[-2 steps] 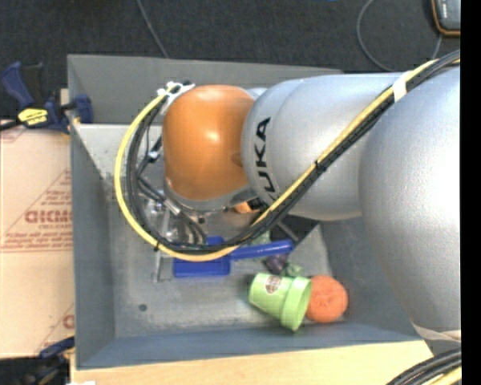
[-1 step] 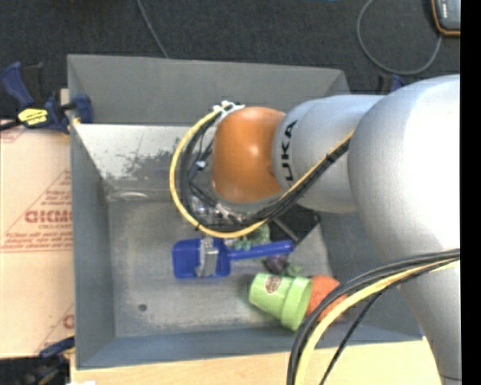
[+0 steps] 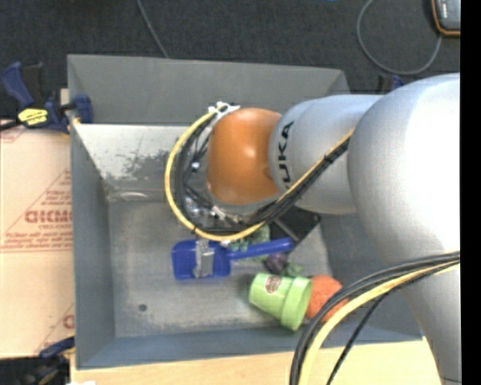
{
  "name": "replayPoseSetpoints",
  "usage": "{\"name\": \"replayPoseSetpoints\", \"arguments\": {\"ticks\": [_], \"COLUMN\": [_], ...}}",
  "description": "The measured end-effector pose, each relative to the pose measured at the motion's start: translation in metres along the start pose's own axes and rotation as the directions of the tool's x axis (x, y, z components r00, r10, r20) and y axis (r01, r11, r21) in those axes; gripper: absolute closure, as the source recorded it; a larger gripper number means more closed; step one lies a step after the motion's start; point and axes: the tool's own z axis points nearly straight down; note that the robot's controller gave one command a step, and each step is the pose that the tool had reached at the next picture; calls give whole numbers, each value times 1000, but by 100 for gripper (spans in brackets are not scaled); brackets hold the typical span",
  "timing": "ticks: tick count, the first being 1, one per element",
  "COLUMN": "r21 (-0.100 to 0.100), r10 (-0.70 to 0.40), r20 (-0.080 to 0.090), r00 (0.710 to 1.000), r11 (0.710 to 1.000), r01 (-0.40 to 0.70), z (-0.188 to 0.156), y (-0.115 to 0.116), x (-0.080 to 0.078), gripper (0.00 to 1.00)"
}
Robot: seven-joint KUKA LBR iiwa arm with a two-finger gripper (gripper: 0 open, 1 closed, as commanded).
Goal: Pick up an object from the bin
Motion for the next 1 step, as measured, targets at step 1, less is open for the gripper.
{"name": "replayPoseSetpoints", "arguments": {"ticks": [1], "r21": [4], "r10": [39], "r20": [-2], "r00": [999], "r11": [999], "r01": [-39], "z": [0], "y": [-7], "x": [-3], "gripper": [0]}}
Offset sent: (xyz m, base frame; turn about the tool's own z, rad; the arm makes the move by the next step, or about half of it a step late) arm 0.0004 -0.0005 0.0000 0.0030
